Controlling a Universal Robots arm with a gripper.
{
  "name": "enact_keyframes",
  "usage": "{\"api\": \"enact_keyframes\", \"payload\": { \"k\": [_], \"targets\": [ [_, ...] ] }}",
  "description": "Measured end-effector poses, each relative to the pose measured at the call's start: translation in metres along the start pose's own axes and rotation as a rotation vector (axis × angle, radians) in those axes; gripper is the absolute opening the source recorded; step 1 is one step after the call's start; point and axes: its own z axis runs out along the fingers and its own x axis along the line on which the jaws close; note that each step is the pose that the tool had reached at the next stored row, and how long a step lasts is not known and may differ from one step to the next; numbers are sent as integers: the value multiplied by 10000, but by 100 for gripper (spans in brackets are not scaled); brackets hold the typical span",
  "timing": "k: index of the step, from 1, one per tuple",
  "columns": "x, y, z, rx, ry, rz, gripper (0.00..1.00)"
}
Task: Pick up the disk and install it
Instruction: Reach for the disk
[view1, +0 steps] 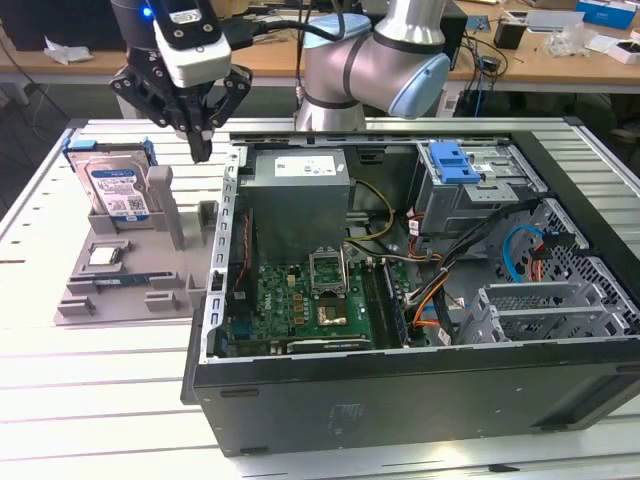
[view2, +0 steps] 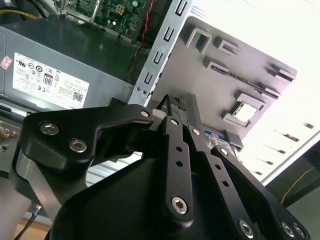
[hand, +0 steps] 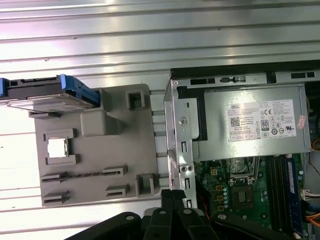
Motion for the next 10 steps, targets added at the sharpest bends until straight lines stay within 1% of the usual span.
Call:
{"api": "enact_keyframes", "payload": {
  "k": [8, 10],
  "targets": [
    [92, -7, -2, 0, 0, -1, 11],
    [133, -10, -3, -1, 0, 0, 11]
  ]
}}
